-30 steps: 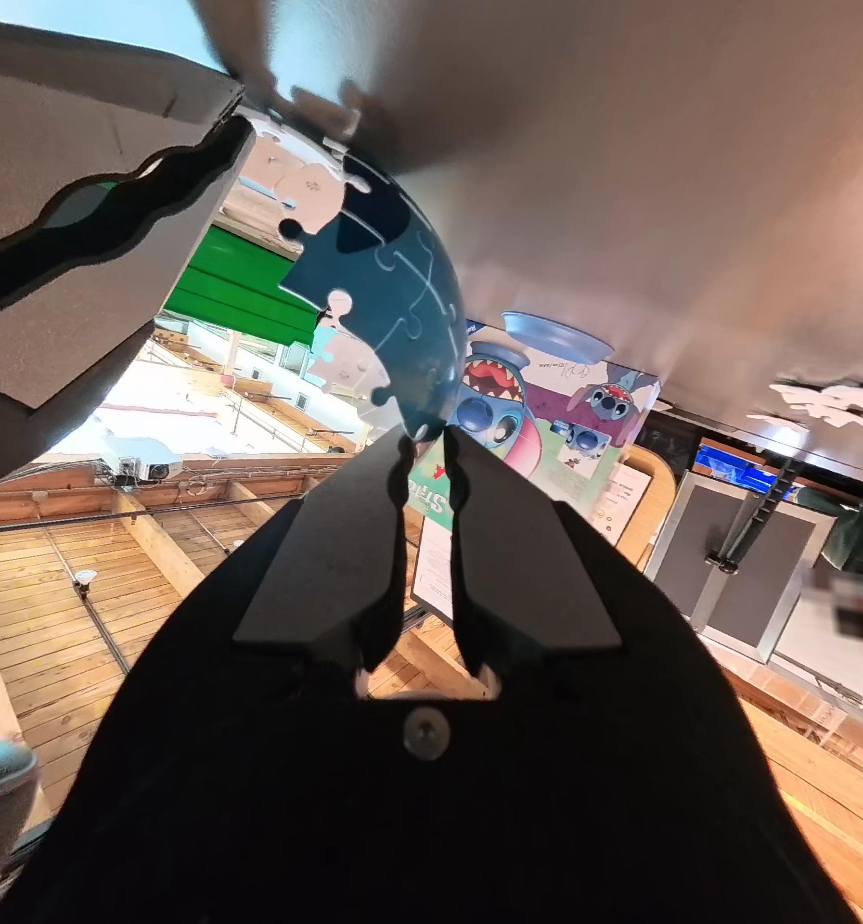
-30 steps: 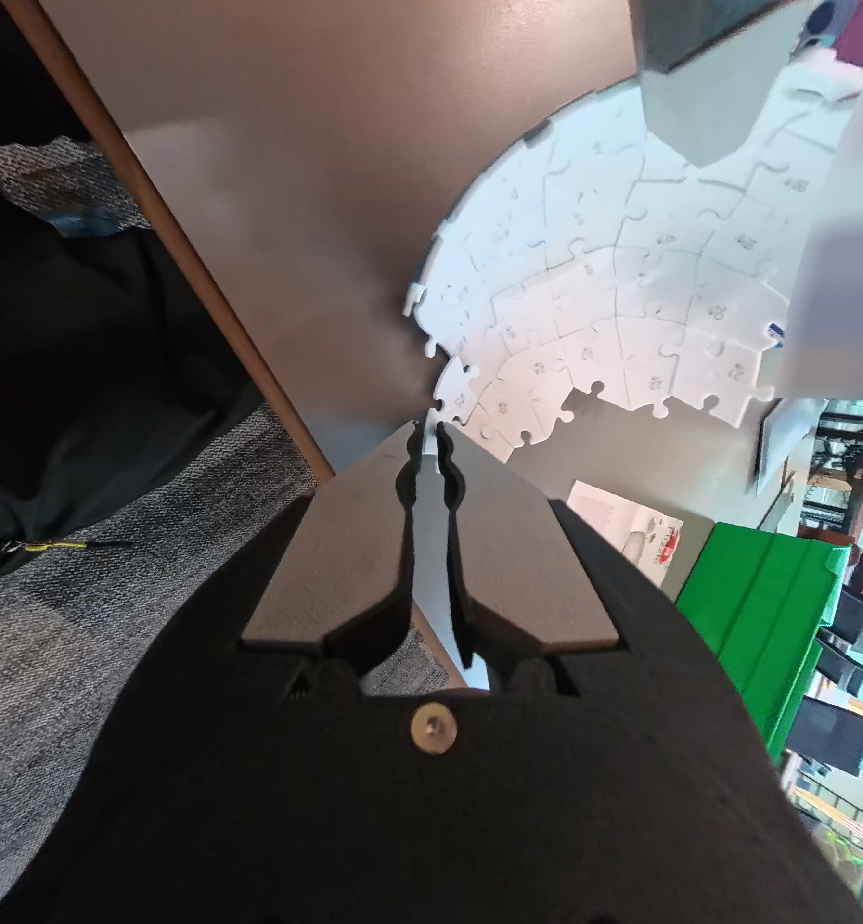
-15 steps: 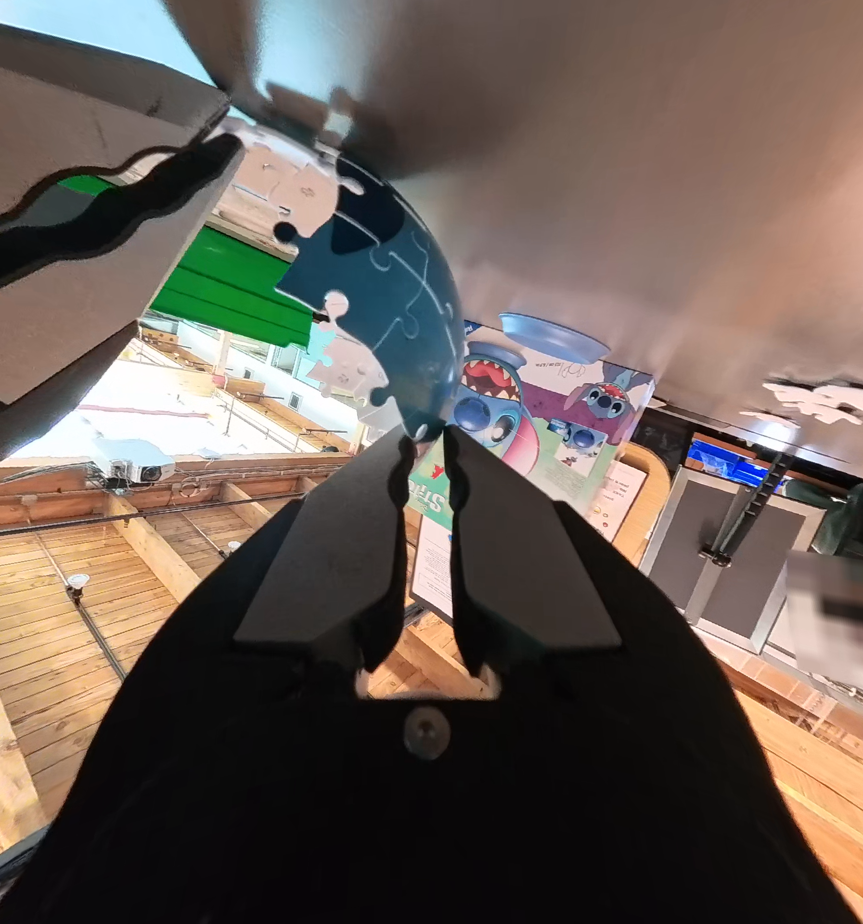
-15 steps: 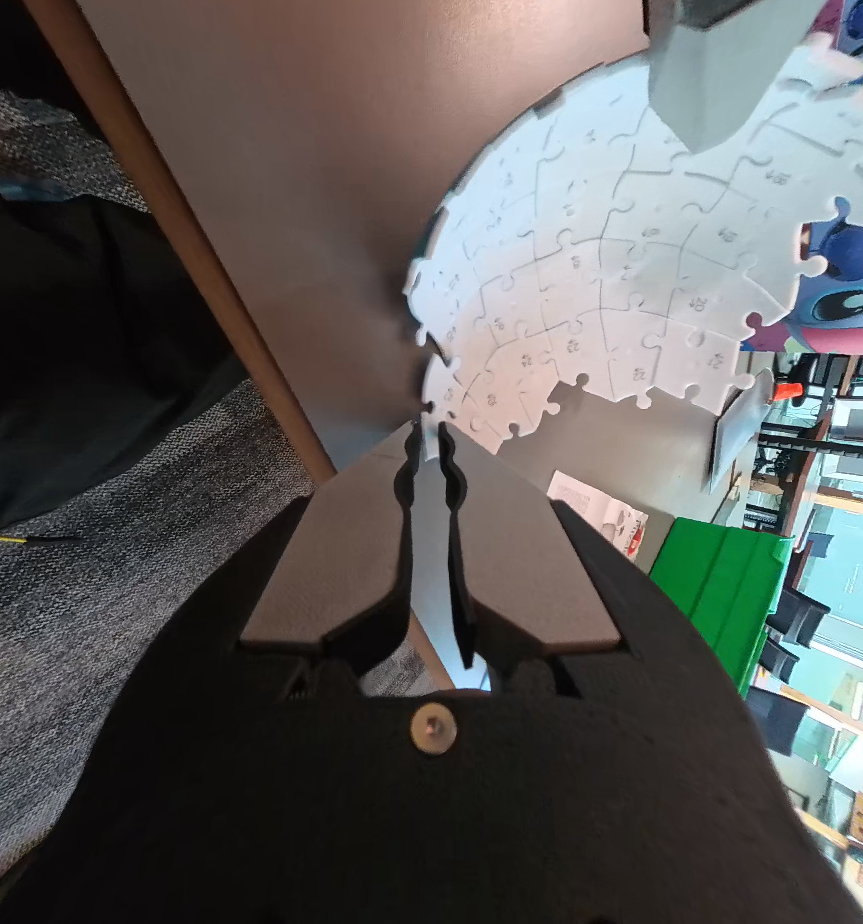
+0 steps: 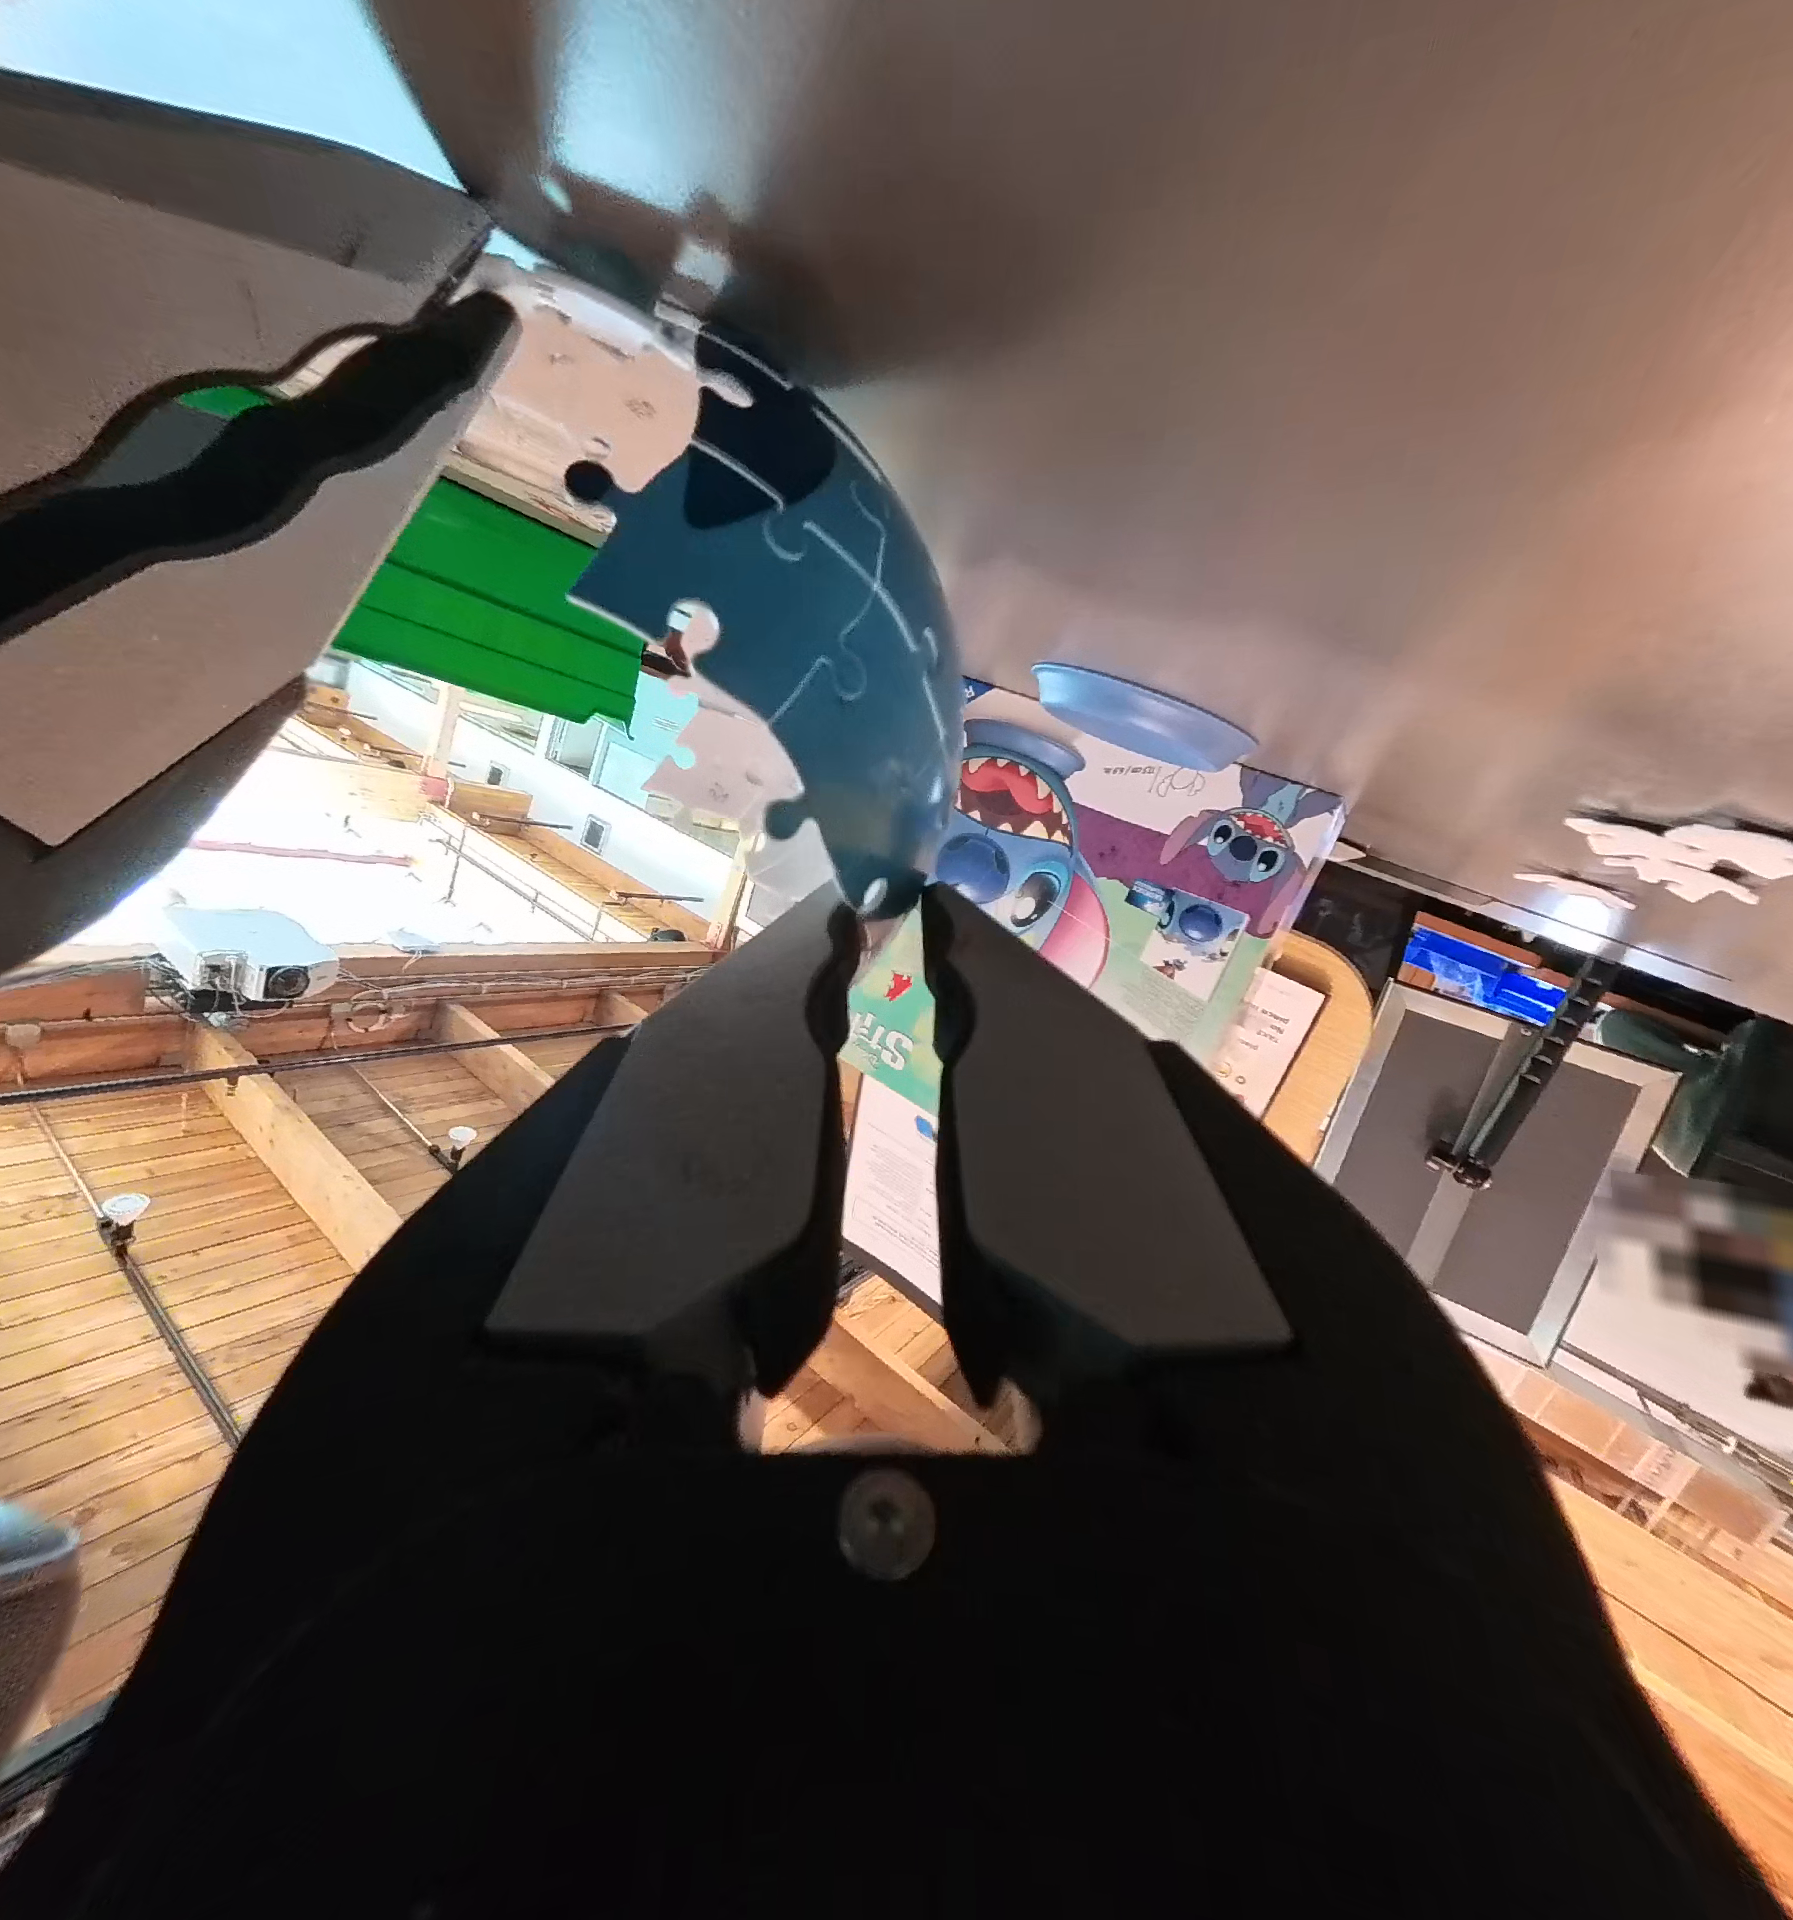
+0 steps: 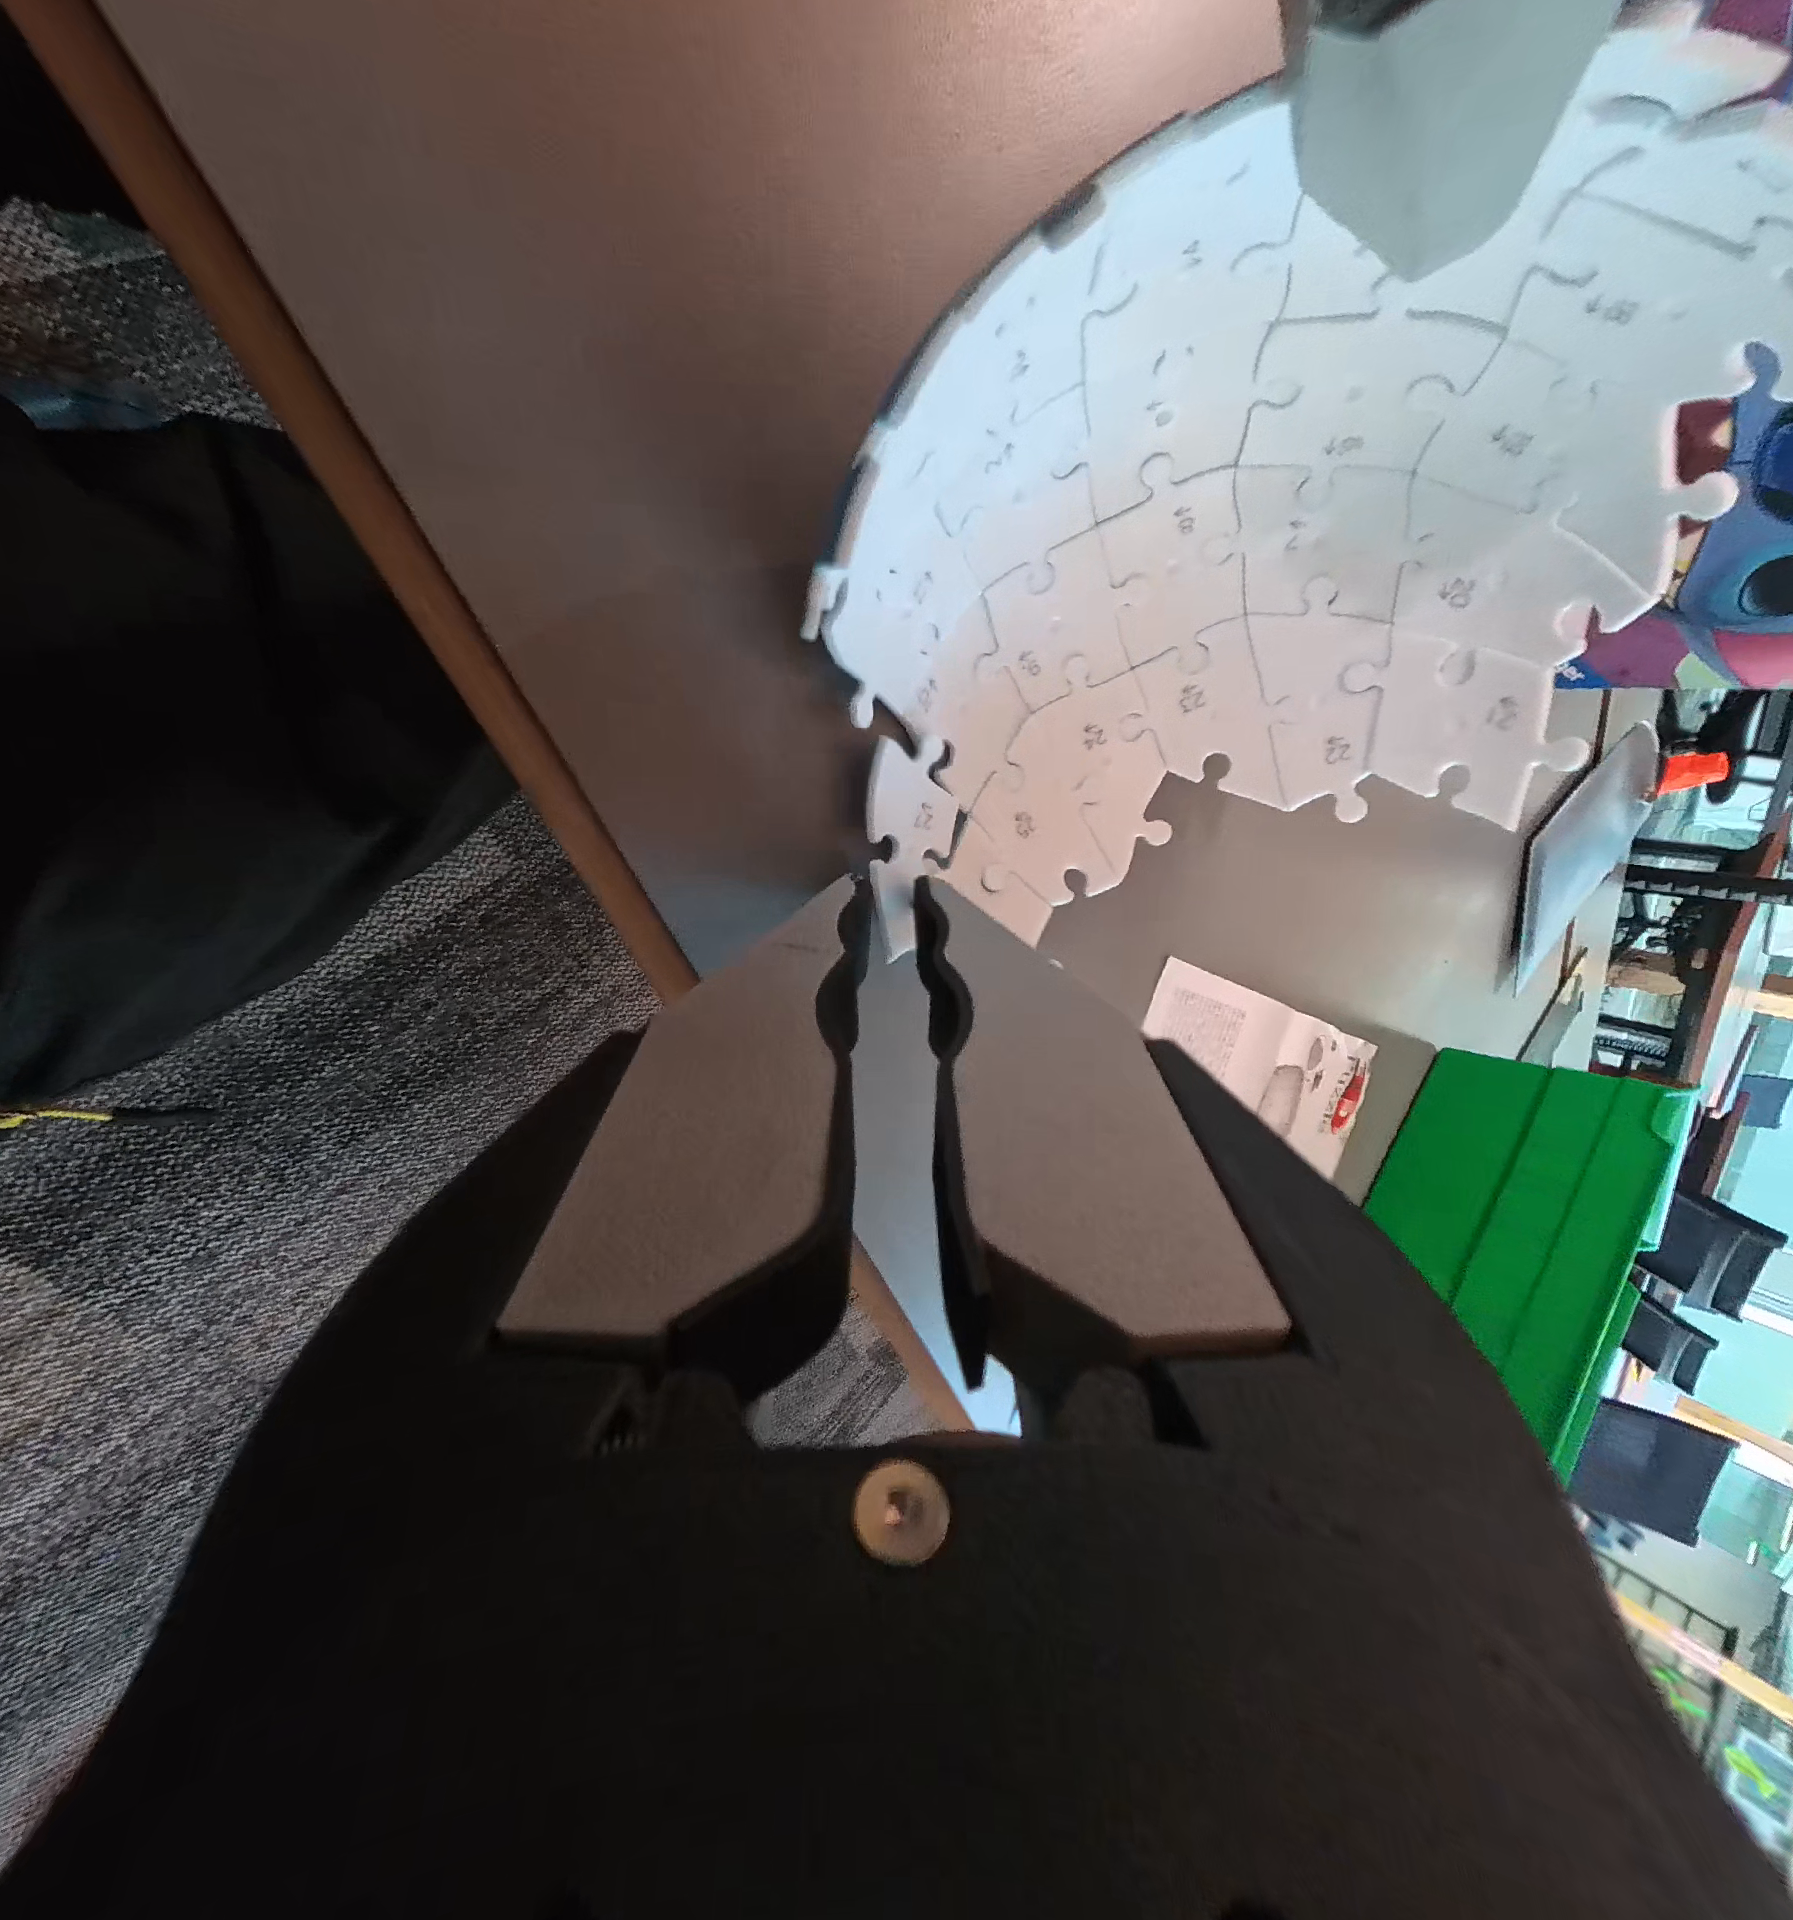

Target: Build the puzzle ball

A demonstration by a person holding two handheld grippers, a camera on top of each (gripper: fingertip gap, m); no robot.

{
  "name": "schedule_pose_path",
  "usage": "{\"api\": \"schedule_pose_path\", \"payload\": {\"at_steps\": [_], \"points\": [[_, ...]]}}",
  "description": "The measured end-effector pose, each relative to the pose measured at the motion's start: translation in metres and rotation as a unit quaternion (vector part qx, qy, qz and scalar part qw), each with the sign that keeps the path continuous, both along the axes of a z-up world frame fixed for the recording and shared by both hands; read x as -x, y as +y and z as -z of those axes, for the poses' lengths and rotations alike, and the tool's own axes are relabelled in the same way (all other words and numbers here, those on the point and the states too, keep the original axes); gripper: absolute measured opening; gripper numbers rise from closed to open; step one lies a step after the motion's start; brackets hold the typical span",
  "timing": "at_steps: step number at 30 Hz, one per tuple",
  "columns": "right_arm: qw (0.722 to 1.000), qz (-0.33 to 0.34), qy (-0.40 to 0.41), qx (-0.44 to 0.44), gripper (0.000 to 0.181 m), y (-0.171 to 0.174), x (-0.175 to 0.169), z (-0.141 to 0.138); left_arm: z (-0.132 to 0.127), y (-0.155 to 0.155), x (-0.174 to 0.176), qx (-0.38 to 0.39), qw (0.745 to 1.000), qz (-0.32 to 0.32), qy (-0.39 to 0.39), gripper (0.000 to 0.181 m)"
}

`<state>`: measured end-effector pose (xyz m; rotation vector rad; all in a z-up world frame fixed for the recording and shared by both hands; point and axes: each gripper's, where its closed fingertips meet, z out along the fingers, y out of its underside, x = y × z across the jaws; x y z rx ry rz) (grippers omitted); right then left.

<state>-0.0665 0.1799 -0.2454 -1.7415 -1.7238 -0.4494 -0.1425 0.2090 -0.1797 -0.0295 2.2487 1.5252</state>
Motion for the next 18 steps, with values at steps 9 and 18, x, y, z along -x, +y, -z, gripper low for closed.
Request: {"api": "schedule_pose_path", "payload": {"at_steps": [9,18], "points": [[1.000,0.023,0.010,0.009,0.007,-0.0039,-0.0006,-0.0007,0.0014,-0.0028,-0.0010,0.003,1.000,0.003,-0.004,0.008],[0.999,0.029,0.020,0.006,0.007,-0.0051,-0.0004,-0.0010,0.0014,-0.0011,-0.0011,0.000,1.000,0.002,-0.005,0.008]]}}
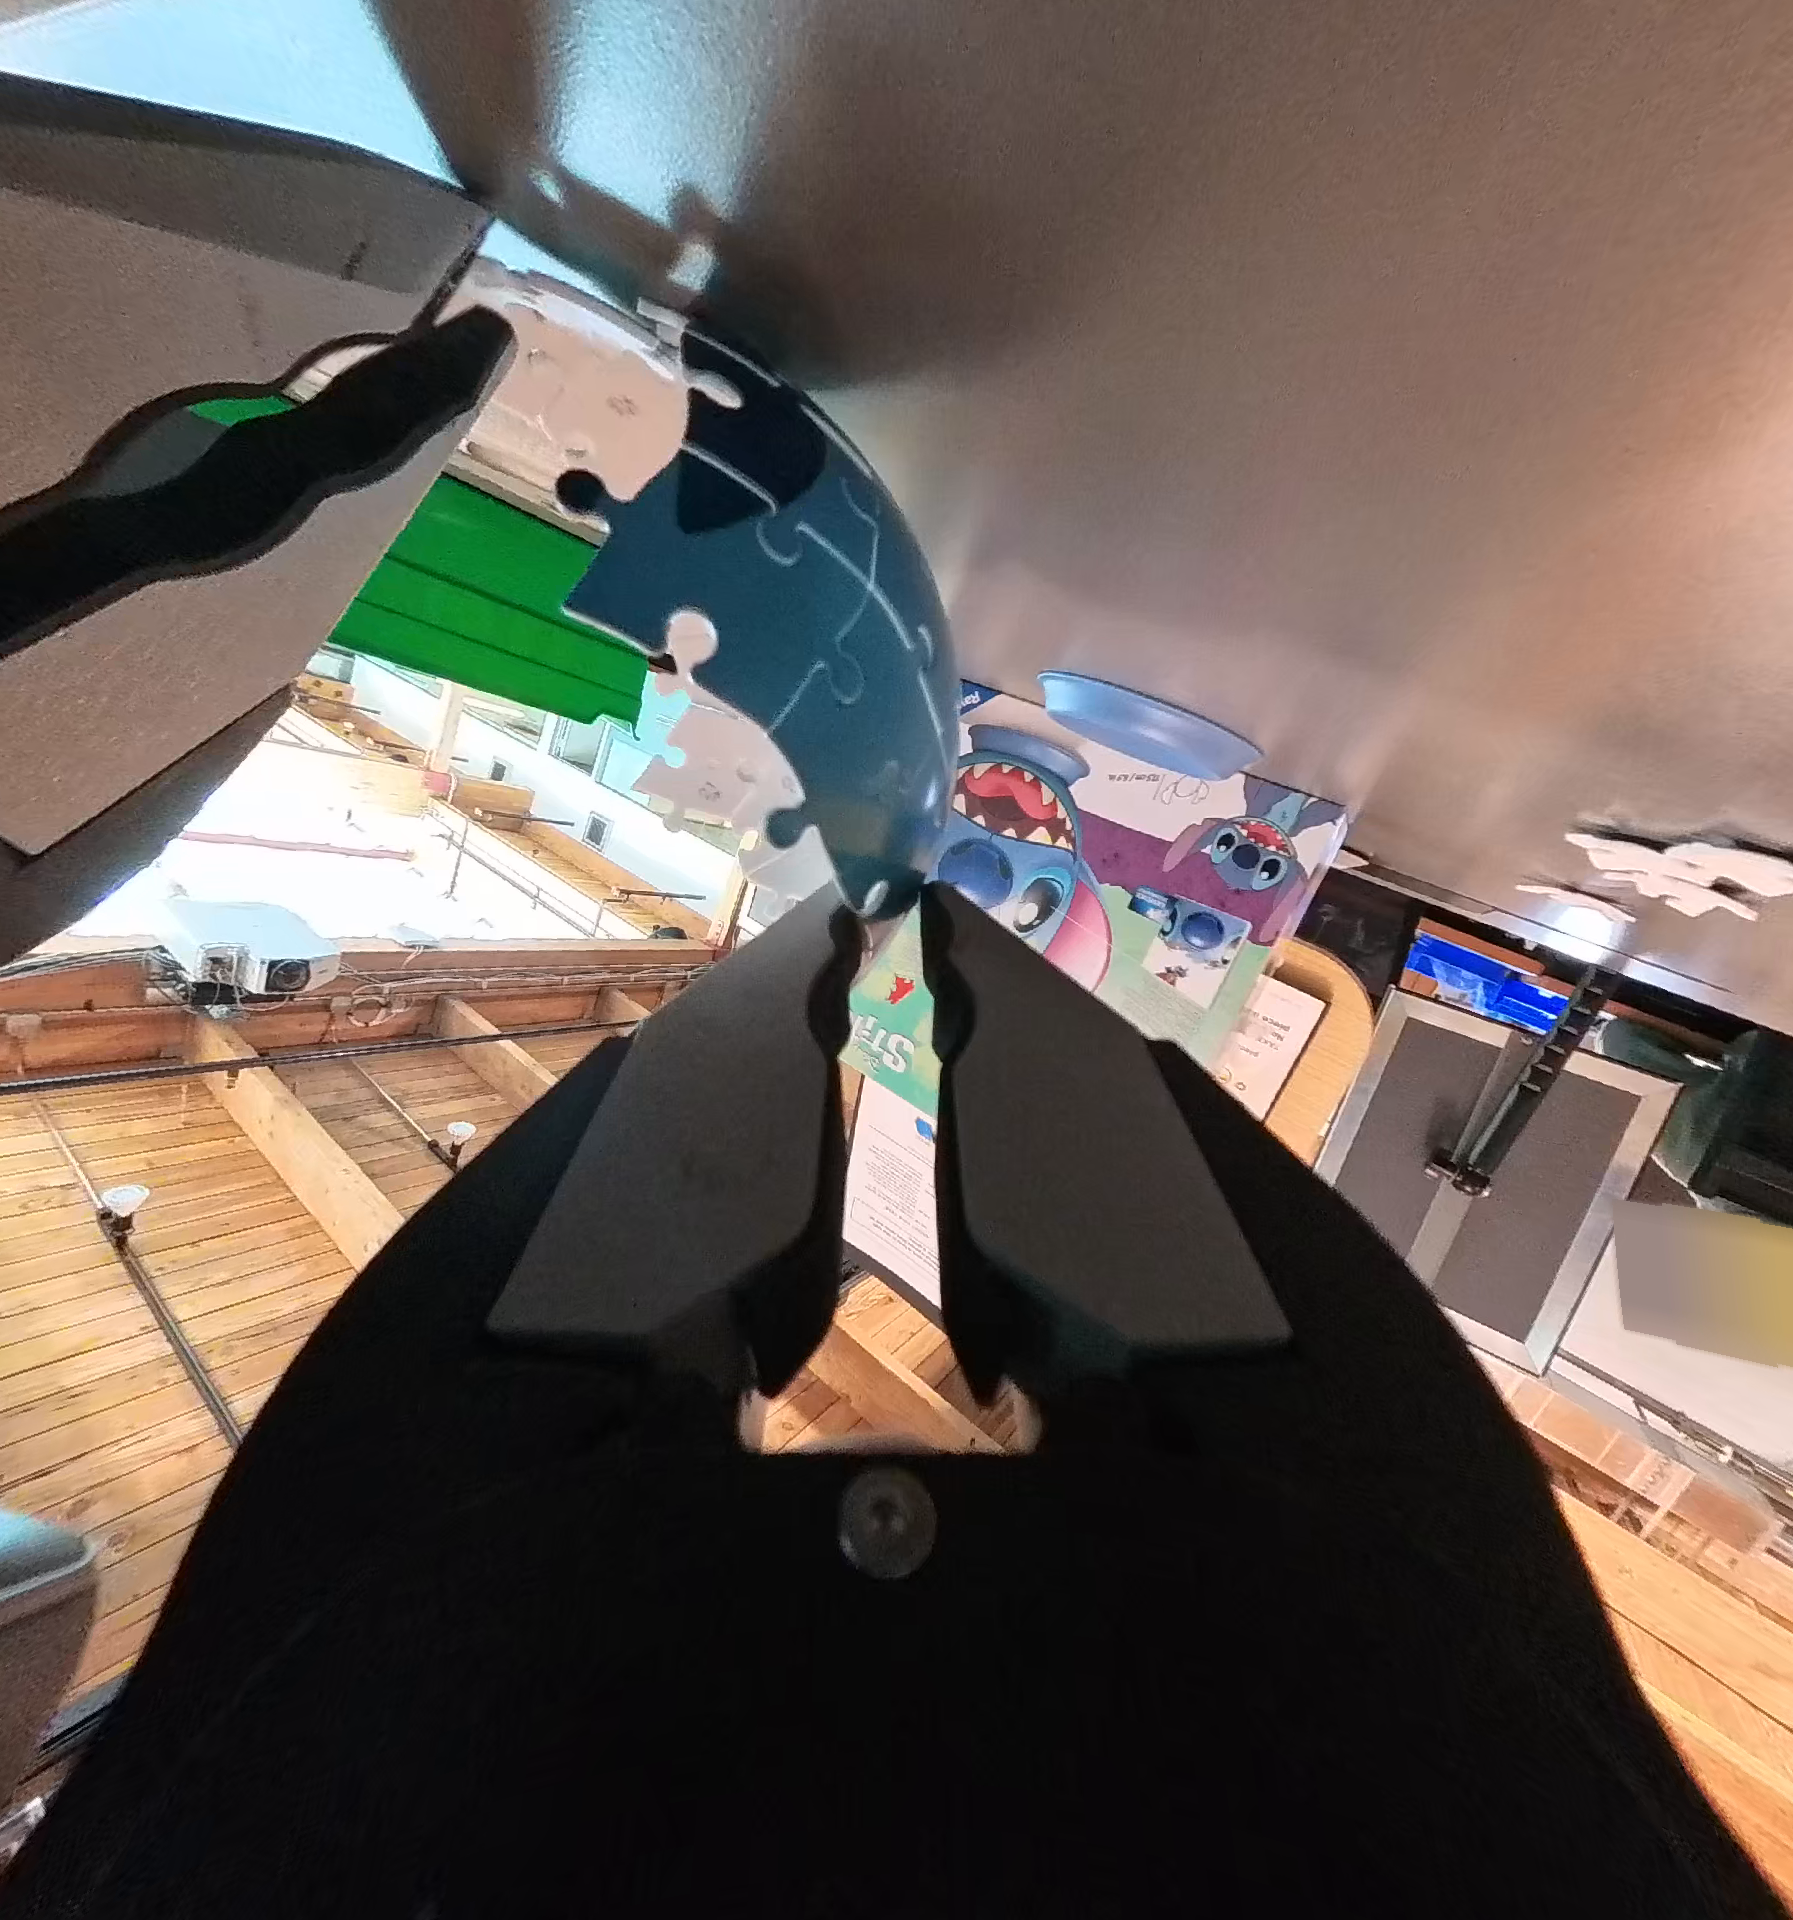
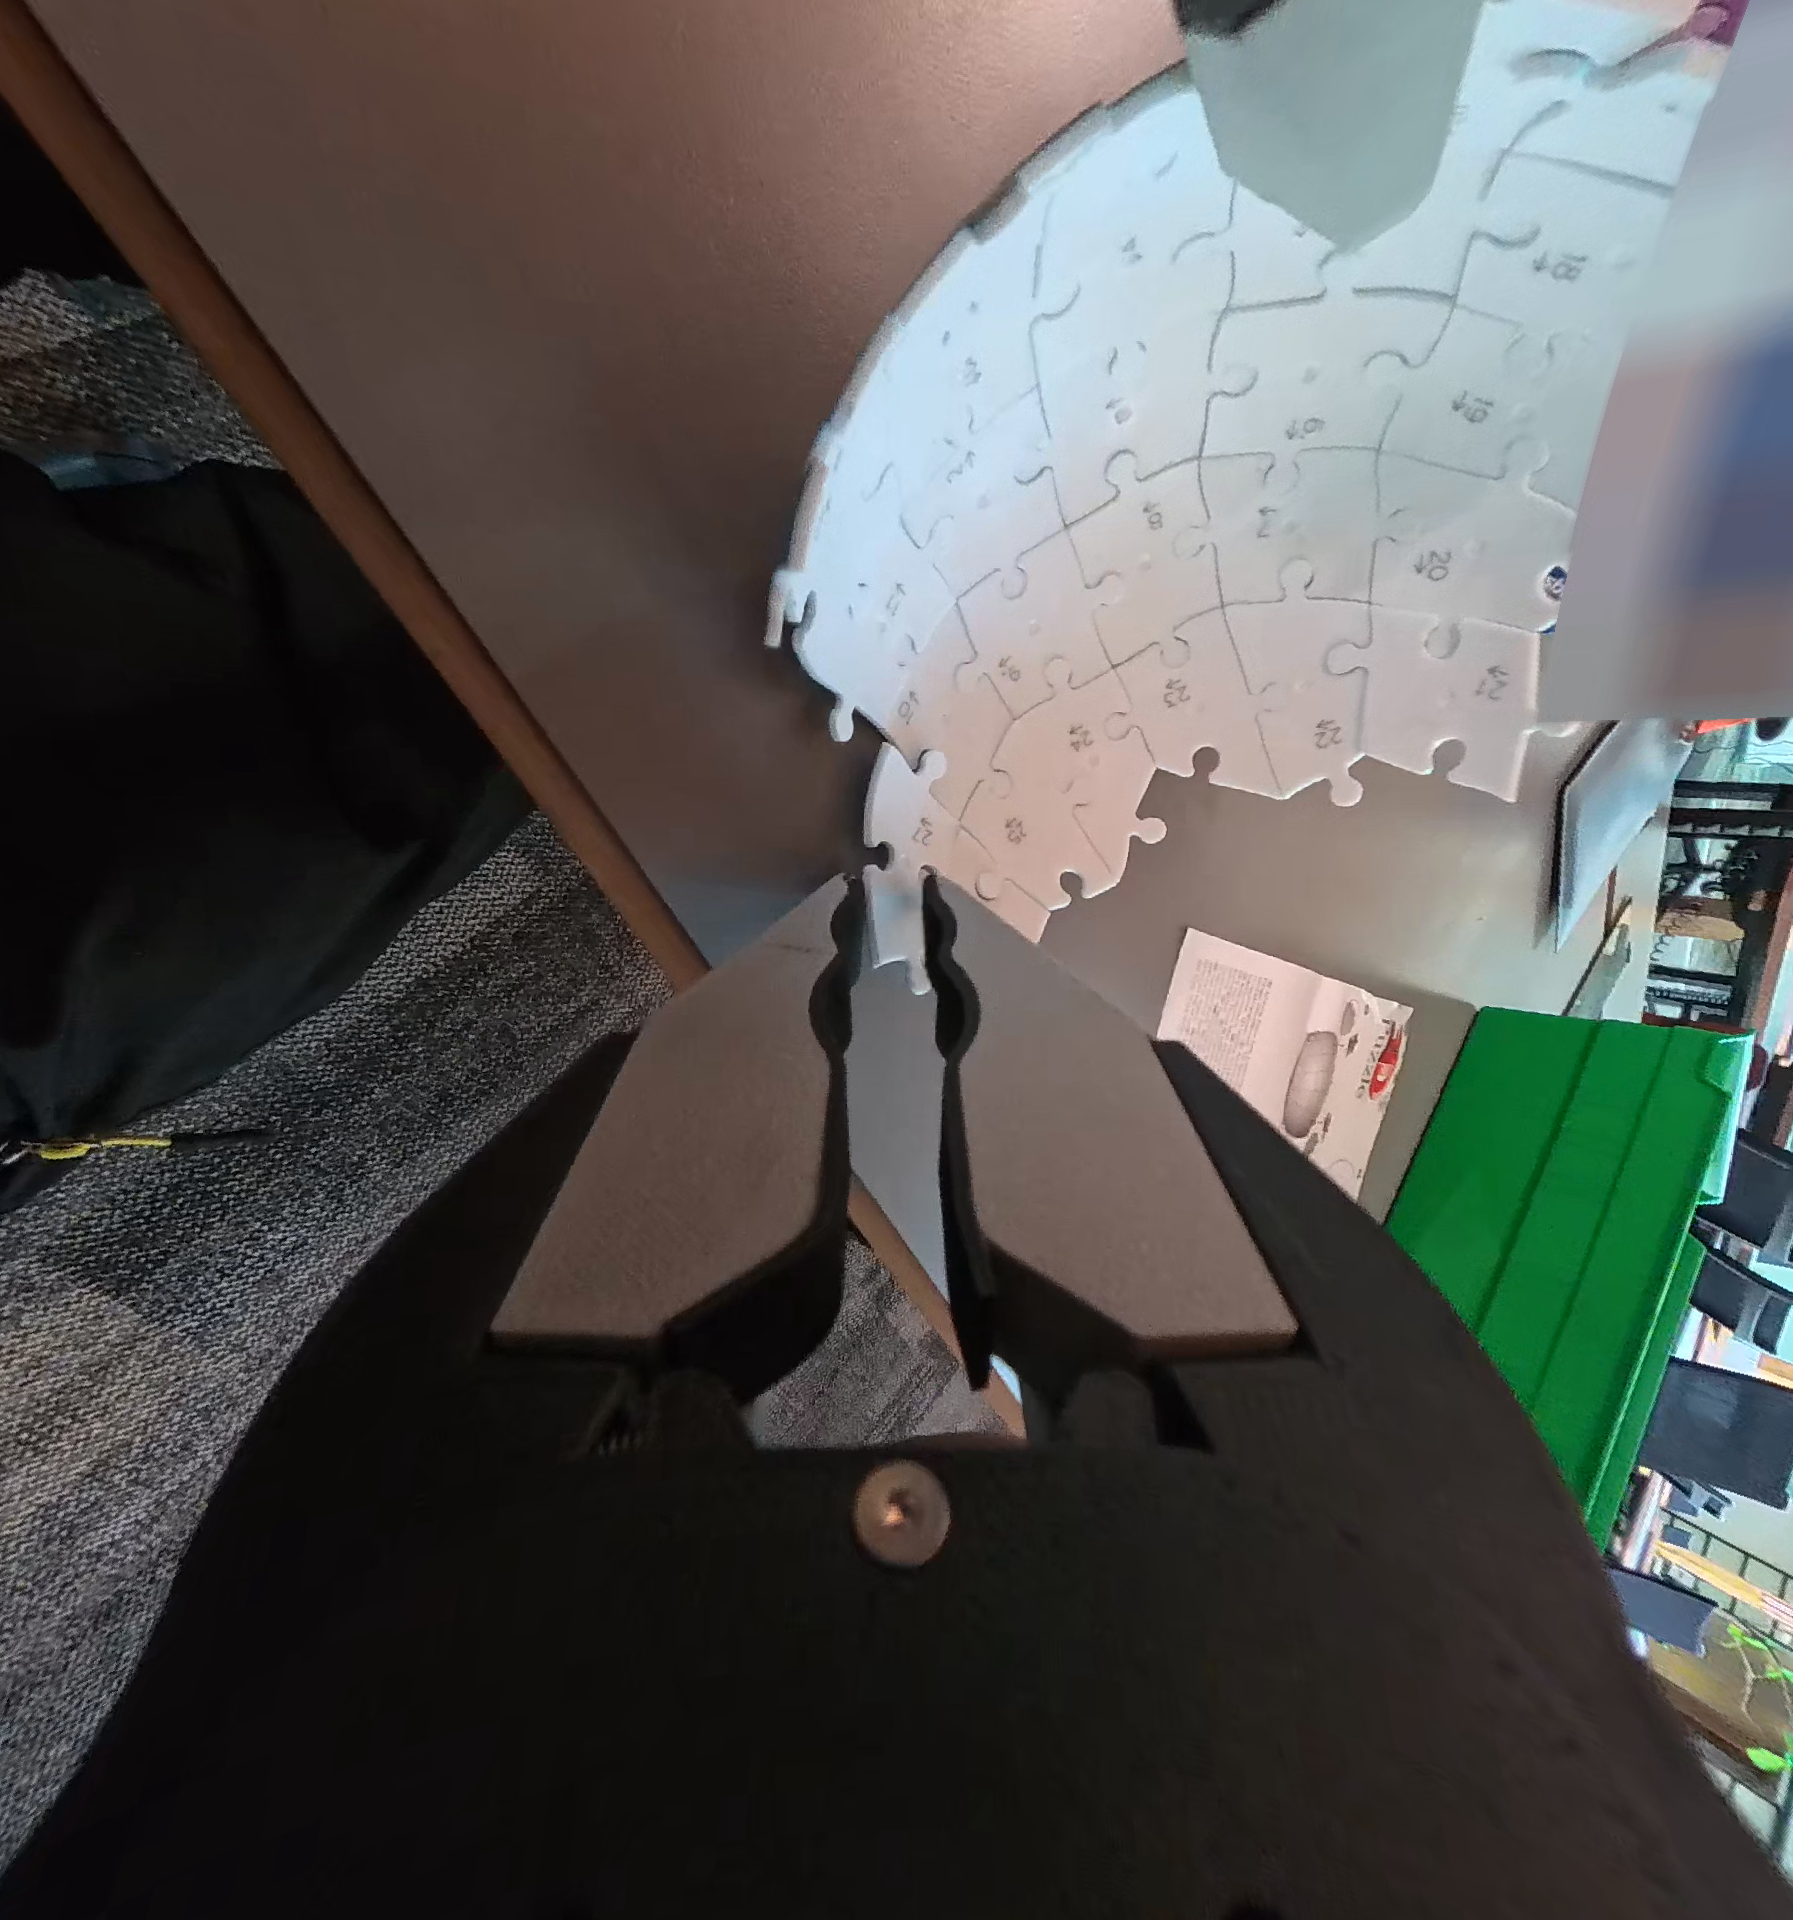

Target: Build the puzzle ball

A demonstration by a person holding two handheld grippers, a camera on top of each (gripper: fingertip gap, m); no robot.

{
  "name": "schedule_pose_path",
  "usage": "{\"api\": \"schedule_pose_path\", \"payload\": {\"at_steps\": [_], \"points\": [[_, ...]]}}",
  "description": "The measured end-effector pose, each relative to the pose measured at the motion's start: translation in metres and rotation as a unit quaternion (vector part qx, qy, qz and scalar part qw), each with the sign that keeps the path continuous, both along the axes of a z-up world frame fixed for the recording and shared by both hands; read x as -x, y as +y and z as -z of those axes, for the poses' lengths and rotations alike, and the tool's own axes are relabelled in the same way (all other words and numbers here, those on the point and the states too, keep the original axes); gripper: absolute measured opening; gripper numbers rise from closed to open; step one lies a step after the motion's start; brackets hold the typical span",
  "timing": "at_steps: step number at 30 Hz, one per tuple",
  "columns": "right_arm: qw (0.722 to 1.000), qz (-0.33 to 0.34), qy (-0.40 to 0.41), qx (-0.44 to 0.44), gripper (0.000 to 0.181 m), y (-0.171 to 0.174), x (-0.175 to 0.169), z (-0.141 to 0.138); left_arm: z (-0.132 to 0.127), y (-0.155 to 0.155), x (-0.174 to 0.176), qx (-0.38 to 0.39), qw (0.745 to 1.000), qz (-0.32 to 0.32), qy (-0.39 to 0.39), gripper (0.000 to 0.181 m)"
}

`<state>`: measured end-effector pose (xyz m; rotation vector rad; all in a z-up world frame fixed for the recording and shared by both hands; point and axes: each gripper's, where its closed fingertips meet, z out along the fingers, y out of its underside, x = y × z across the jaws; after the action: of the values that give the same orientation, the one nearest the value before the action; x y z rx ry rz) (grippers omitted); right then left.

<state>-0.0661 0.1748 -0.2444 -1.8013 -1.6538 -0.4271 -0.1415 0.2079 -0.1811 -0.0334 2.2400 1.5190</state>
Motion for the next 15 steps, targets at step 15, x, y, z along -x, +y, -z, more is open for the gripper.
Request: {"api": "schedule_pose_path", "payload": {"at_steps": [15], "points": [[0.989,0.022,0.111,0.093,0.013,-0.0024,0.0049,0.0005,0.0002,-0.0003,-0.0025,0.002,1.000,-0.008,-0.001,0.007]]}}
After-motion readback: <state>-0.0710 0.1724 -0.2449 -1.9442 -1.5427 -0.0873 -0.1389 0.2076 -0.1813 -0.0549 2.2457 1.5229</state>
